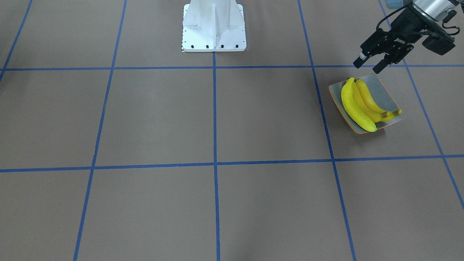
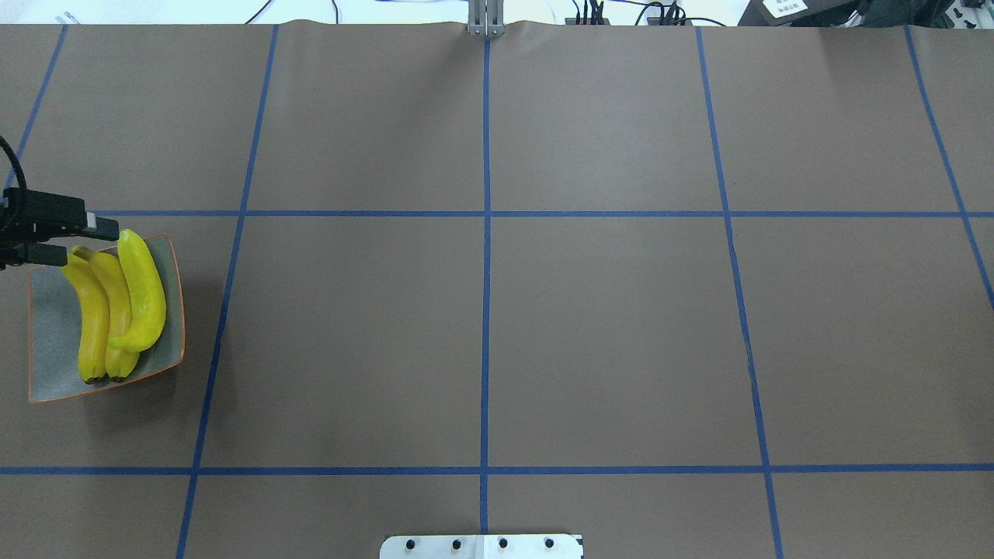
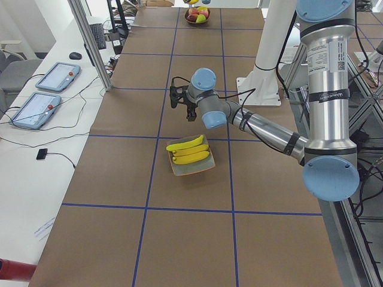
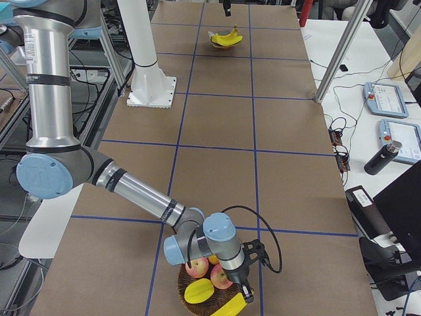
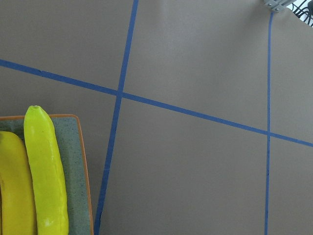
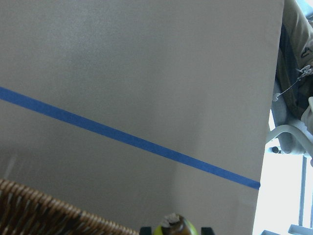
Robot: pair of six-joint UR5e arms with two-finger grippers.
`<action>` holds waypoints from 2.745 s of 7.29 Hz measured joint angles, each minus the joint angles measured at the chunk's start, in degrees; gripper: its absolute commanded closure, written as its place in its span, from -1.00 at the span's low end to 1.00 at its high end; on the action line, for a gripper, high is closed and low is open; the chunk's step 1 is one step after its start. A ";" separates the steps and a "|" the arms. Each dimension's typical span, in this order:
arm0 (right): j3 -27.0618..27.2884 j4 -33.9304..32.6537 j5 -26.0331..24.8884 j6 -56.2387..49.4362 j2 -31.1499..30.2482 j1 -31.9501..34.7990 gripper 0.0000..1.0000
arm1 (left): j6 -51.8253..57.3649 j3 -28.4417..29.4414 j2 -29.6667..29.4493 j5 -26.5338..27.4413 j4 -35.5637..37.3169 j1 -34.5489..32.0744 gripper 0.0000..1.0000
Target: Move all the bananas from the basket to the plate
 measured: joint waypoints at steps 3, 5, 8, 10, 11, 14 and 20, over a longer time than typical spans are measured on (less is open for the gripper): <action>11.79 -12.91 -0.29 1.94 2.03 1.82 1.00 | -0.10 -0.01 0.06 -0.06 0.00 0.07 -1.00; 14.89 -16.48 -0.32 11.27 5.71 1.48 1.00 | -0.41 0.02 -0.02 -0.13 -0.01 0.09 -1.00; 21.00 -17.40 -0.23 32.32 8.75 -5.12 1.00 | -0.84 -0.09 -0.26 -0.41 -0.60 0.16 -1.00; 28.56 -21.17 -0.20 49.75 11.02 -12.27 1.00 | -0.93 -0.05 -0.84 -0.44 -0.71 0.18 -1.00; 32.18 -23.96 -0.78 58.45 13.23 -16.33 1.00 | -0.94 -0.05 -1.12 -0.44 -0.77 0.18 -1.00; 36.45 -27.12 -3.28 82.37 22.39 -29.17 1.00 | -0.90 -0.02 -3.55 -0.27 -1.26 0.21 -1.00; 45.13 -27.36 -12.42 111.63 35.69 -51.34 1.00 | -6.72 1.62 -17.81 -0.20 -1.46 4.17 -1.00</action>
